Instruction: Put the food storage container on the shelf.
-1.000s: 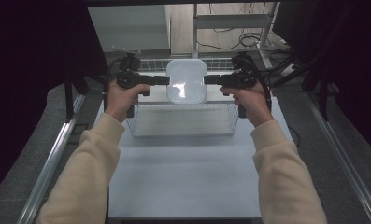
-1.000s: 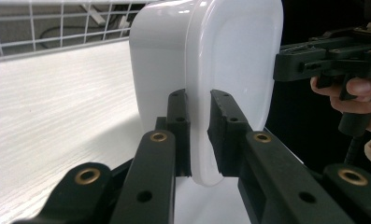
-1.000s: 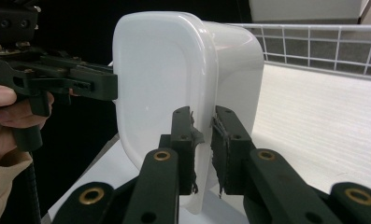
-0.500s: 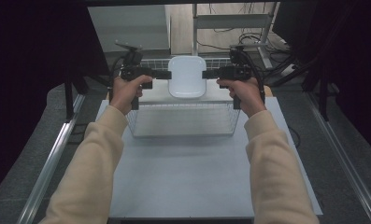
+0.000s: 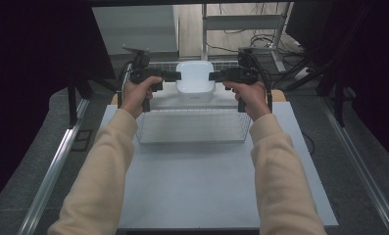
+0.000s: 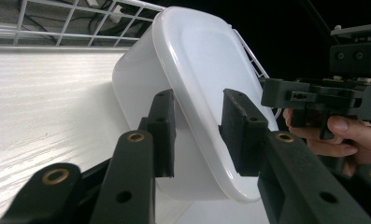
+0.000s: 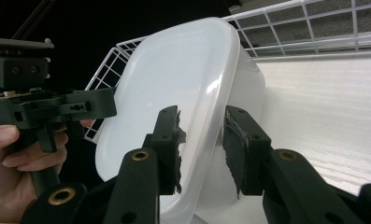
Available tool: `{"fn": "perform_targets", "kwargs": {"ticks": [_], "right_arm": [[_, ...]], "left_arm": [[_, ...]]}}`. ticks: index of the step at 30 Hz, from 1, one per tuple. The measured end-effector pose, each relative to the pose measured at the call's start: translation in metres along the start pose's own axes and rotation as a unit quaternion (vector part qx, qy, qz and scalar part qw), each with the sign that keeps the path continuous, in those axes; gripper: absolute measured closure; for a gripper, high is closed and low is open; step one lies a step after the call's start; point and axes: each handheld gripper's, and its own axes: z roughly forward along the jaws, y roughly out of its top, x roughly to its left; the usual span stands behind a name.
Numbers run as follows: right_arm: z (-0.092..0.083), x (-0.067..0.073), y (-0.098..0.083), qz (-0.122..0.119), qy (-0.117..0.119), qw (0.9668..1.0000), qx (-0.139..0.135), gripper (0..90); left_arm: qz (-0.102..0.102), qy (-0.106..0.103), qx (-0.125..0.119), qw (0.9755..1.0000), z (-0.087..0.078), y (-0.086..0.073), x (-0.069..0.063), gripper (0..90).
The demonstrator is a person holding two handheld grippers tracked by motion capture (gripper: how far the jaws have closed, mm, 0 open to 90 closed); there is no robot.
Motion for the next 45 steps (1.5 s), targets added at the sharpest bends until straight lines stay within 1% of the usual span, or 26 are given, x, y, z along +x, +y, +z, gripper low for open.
{"fn": "perform_targets", "kwargs": {"ticks": [2,4,6,7,8,9,11,12,13,14,15,16,18,20,23,24,27,29,32,36,37,38,41,42,43,45], "right_arm": [[0.001,0.000,0.000,0.000,0.000,1.0000,-0.001,65.7],[0.003,-0.001,-0.001,0.002,-0.002,1.0000,0.001,62.6],[0.004,-0.001,-0.001,0.001,-0.004,1.0000,0.002,60.3],[0.005,0.000,-0.002,0.000,-0.008,1.0000,0.001,55.2],[0.006,0.002,-0.003,-0.002,-0.016,0.9999,-0.003,47.9],[0.005,0.003,-0.004,-0.009,-0.022,0.9997,-0.006,43.6],[0.002,0.009,-0.006,-0.035,-0.039,0.9985,-0.018,36.6],[-0.006,0.014,-0.013,-0.070,-0.055,0.9951,-0.044,33.2],[-0.006,0.014,-0.013,-0.070,-0.055,0.9951,-0.044,33.2],[-0.010,0.016,-0.017,-0.083,-0.055,0.9934,-0.056,31.8],[-0.020,0.018,-0.024,-0.109,-0.051,0.9909,-0.060,28.8],[-0.020,0.018,-0.024,-0.109,-0.051,0.9909,-0.060,28.8],[-0.030,0.020,-0.035,-0.136,-0.053,0.9874,-0.062,28.1],[-0.041,0.021,-0.048,-0.159,-0.050,0.9847,-0.052,27.7],[-0.055,0.022,-0.065,-0.182,-0.047,0.9808,-0.051,27.7],[-0.061,0.022,-0.071,-0.188,-0.043,0.9799,-0.051,27.7],[-0.076,0.020,-0.093,-0.207,-0.036,0.9763,-0.054,27.2],[-0.085,0.019,-0.107,-0.218,-0.036,0.9737,-0.056,27.1],[-0.093,0.015,-0.130,-0.229,-0.042,0.9711,-0.053,27.1],[-0.097,0.004,-0.170,-0.229,-0.043,0.9709,-0.057,27.1],[-0.096,-0.003,-0.189,-0.225,-0.041,0.9721,-0.053,27.0],[-0.096,-0.003,-0.189,-0.225,-0.041,0.9721,-0.053,27.0],[-0.091,-0.017,-0.215,-0.223,-0.042,0.9731,-0.041,27.0],[-0.089,-0.021,-0.222,-0.226,-0.048,0.9724,-0.035,27.0],[-0.087,-0.025,-0.228,-0.227,-0.053,0.9719,-0.031,27.0],[-0.084,-0.034,-0.238,-0.226,-0.054,0.9723,-0.018,26.8]], "left_arm": [[-0.004,-0.002,-0.003,1.0000,0.001,-0.001,0.001,65.0],[-0.003,0.001,-0.001,1.0000,0.003,-0.002,0.003,60.5],[0.002,0.006,-0.005,1.0000,0.005,-0.004,0.004,58.7],[0.010,0.014,-0.012,0.9998,0.004,-0.005,0.002,57.2],[0.016,0.020,-0.020,0.9995,0.004,-0.006,0.000,52.0],[0.022,0.025,-0.031,0.9989,0.003,-0.008,-0.002,46.4],[0.042,0.034,-0.046,0.9975,-0.003,-0.010,-0.008,35.1],[0.052,0.042,-0.052,0.9964,-0.007,-0.011,-0.011,28.2],[0.060,0.049,-0.056,0.9954,-0.011,-0.012,-0.014,28.2],[0.066,0.052,-0.061,0.9946,-0.016,-0.014,-0.017,26.7],[0.072,0.053,-0.063,0.9940,-0.020,-0.017,-0.020,26.1],[0.079,0.057,-0.061,0.9934,-0.025,-0.020,-0.023,26.1],[0.099,0.066,-0.059,0.9912,-0.035,-0.028,-0.030,26.1],[0.118,0.082,-0.054,0.9881,-0.045,-0.040,-0.037,25.8],[0.150,0.103,-0.040,0.9825,-0.058,-0.062,-0.048,25.1],[0.157,0.106,-0.035,0.9812,-0.061,-0.071,-0.051,24.7],[0.168,0.105,-0.033,0.9796,-0.073,-0.100,-0.054,24.0],[0.177,0.104,-0.035,0.9781,-0.079,-0.116,-0.054,24.0],[0.192,0.119,-0.035,0.9736,-0.086,-0.144,-0.048,24.3],[0.206,0.142,-0.021,0.9680,-0.089,-0.180,-0.037,24.2],[0.208,0.145,-0.017,0.9672,-0.088,-0.189,-0.035,24.2],[0.207,0.146,-0.013,0.9673,-0.088,-0.197,-0.032,24.2],[0.199,0.146,0.005,0.9690,-0.085,-0.222,-0.022,24.0],[0.197,0.147,0.013,0.9692,-0.083,-0.229,-0.018,24.0],[0.199,0.148,0.020,0.9686,-0.082,-0.236,-0.016,24.0],[0.193,0.152,0.026,0.9689,-0.080,-0.248,-0.010,24.1]]}}
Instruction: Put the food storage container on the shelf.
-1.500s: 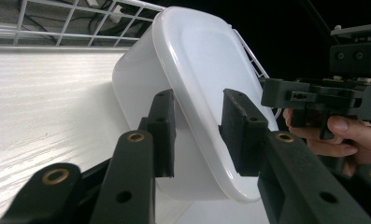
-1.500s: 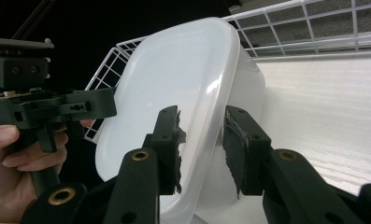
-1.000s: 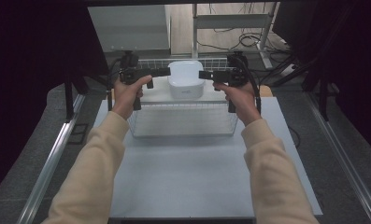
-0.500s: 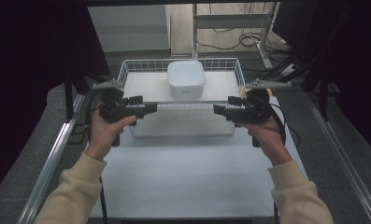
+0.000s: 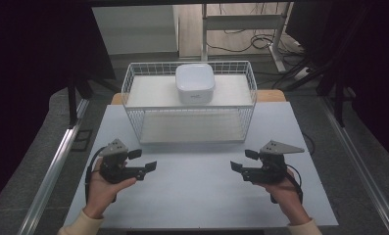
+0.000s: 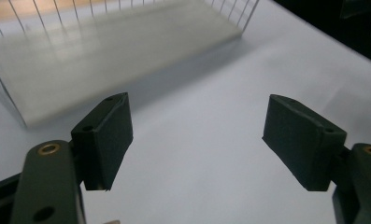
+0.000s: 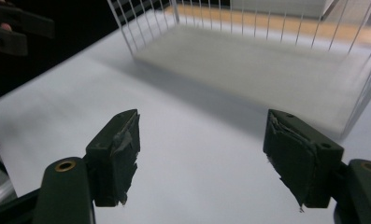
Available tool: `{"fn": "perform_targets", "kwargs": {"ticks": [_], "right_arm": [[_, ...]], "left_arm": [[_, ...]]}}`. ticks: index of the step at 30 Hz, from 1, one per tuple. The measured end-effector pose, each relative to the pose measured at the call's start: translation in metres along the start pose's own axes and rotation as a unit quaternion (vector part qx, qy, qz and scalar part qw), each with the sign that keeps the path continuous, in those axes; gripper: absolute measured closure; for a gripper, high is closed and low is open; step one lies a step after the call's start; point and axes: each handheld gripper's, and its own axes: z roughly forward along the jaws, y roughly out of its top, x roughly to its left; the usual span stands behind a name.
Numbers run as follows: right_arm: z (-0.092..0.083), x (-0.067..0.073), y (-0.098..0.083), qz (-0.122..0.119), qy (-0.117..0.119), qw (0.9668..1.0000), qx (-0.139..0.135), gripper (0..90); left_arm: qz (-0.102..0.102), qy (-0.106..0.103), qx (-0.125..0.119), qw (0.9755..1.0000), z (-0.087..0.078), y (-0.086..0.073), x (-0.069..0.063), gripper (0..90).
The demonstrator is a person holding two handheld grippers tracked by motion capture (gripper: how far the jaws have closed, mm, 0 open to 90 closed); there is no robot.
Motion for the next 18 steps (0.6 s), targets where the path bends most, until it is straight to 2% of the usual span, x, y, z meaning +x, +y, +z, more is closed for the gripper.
{"fn": "perform_targets", "kwargs": {"ticks": [2,4,8,14,18], "right_arm": [[0.003,-0.003,-0.012,0.008,-0.004,1.0000,0.003,26.8],[0.009,-0.005,-0.022,0.013,-0.004,0.9997,0.018,26.7],[0.017,-0.005,-0.033,0.010,-0.001,0.9993,0.036,26.4],[0.015,-0.003,-0.031,0.006,-0.004,0.9998,0.020,26.0],[0.016,-0.004,-0.036,-0.011,-0.025,0.9995,0.015,23.0]], "left_arm": [[0.000,0.001,0.009,1.0000,0.005,-0.011,0.000,24.0],[-0.004,0.002,0.023,0.9997,0.010,-0.020,0.001,24.0],[-0.011,0.005,0.025,0.9996,0.012,-0.026,0.004,23.8],[-0.010,0.010,0.022,0.9997,0.012,-0.028,0.005,23.6],[-0.010,0.013,0.022,0.9996,0.012,-0.031,0.007,22.9]]}}
